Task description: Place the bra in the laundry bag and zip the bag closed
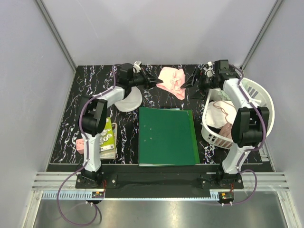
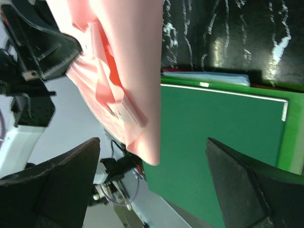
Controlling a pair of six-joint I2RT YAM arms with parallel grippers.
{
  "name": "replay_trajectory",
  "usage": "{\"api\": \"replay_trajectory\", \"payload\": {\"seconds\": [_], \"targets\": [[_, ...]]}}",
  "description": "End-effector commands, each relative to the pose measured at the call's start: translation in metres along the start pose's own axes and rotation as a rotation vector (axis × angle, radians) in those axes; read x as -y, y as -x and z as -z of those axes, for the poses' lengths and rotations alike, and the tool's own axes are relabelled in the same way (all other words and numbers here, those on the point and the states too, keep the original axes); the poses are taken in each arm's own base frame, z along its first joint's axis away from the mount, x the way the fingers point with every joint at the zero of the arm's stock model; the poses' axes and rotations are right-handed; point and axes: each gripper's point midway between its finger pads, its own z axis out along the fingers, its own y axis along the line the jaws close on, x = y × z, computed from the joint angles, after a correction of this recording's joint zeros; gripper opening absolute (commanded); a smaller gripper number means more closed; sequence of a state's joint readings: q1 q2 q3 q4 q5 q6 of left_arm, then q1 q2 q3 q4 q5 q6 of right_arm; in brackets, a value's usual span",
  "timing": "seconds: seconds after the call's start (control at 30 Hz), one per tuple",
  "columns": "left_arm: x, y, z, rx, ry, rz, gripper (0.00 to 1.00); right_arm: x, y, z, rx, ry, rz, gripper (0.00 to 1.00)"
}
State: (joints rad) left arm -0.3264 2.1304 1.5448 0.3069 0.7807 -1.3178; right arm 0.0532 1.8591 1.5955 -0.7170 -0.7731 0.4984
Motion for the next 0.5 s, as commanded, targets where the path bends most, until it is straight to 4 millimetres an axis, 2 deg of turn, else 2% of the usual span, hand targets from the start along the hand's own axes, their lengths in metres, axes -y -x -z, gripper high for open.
{"api": "replay_trajectory", "payload": {"seconds": [0.0, 0.37, 0.47], "targets": [[0.058, -0.023, 0.020, -0.028, -0.129, -0.052, 0.00, -0.052, 0.006, 0.021, 0.116, 0.191, 0.063, 1.00], [0.099, -0.081, 0.038, -0.073, -0.225, -0.041, 0.00, -0.077, -0.017, 0.031, 0.170, 0.332, 0.048, 1.00], [0.099, -0.098, 0.037, -0.092, -0.224, -0.035, 0.00, -0.083, -0.020, 0.037, 0.206, 0.344, 0.056, 1.00]]}}
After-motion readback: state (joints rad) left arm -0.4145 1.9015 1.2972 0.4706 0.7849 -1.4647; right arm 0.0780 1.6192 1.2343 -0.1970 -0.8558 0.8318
